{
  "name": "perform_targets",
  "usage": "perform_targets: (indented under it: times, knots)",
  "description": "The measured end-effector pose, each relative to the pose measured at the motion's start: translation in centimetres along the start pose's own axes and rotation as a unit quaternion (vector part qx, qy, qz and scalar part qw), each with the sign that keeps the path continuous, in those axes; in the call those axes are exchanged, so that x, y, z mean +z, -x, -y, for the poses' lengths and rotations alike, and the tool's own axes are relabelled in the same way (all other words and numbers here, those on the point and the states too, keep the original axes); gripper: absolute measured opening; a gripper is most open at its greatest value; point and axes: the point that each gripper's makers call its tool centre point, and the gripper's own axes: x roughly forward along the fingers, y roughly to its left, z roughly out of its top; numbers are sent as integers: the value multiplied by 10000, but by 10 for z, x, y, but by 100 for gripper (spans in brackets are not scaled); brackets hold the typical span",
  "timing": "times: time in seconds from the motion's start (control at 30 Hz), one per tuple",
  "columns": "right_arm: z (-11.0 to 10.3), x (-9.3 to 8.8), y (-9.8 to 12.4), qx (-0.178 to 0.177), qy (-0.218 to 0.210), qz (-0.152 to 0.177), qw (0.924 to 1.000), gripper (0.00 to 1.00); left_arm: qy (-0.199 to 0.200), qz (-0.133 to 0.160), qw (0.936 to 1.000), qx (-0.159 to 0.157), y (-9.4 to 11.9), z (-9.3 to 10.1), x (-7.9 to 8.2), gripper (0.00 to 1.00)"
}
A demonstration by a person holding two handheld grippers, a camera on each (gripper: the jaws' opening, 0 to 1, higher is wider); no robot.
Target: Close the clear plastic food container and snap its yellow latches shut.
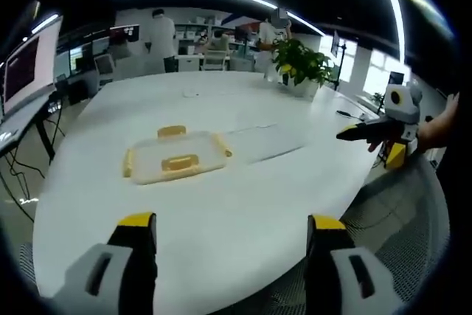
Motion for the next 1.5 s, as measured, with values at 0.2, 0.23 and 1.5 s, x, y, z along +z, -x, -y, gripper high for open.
perform_targets:
  times: [0.2, 0.23, 1.5]
  knots:
    - [18, 13, 5, -260, -322, 182, 9990, 76, -17, -2, 10000, -60, 2, -1, 3, 81]
    - [20, 17, 7, -267, -399, 218, 9986, 71, 39, 33, 10000, -74, 2, -2, 5, 80]
    - [16, 115, -75, -499, 639, -14, 9967, 27, -724, -500, 9759, -1996, 7, -52, 54, 83]
